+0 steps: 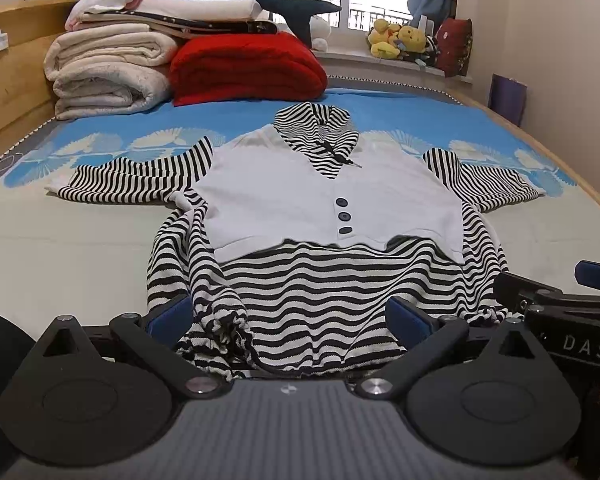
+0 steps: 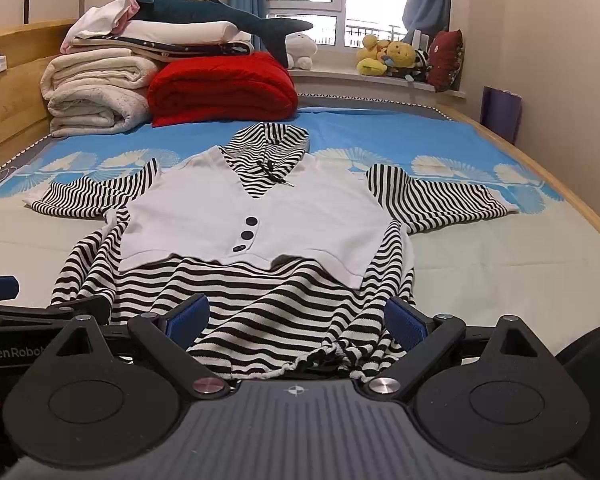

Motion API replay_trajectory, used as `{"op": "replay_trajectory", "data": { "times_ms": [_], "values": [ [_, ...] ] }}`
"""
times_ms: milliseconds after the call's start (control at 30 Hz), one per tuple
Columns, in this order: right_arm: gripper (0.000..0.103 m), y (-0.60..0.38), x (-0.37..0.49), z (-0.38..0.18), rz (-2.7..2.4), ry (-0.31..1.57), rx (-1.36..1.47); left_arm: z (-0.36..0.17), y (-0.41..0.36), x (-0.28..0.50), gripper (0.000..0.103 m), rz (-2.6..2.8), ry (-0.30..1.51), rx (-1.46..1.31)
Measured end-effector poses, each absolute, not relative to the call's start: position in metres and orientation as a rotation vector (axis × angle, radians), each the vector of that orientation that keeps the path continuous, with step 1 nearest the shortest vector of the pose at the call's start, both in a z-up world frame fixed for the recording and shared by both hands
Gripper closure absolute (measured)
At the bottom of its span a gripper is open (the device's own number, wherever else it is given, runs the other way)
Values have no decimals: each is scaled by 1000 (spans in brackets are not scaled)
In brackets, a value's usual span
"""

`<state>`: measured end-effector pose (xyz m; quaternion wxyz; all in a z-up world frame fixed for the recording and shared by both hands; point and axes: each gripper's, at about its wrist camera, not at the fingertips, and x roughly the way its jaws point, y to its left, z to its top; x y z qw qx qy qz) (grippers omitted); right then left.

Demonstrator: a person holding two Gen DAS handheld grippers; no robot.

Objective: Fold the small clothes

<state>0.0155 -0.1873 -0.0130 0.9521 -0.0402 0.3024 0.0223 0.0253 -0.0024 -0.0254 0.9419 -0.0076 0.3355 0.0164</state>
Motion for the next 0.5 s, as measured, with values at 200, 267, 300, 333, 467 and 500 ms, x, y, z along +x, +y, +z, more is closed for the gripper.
{"op": "replay_trajectory", "data": {
  "times_ms": [200, 267, 300, 333, 467, 500],
  "values": [
    [8, -187, 16, -13, 48, 611, -86, -25, -3, 28, 1, 37, 693, -17],
    [8, -186, 16, -13, 49, 610, -89, -25, -3, 28, 1, 38, 694, -18],
    [8, -186, 16, -13, 50, 610, -89, -25, -3, 28, 1, 38, 694, -19],
    [8, -185, 16, -12, 50, 610, -89, -25, -3, 28, 1, 38, 694, -20],
    [8, -185, 16, -12, 50, 608, -90, -25, -3, 28, 1, 38, 695, -20],
    [8, -185, 16, -12, 50, 608, -90, -25, -3, 28, 1, 38, 695, -20]
  ]
}}
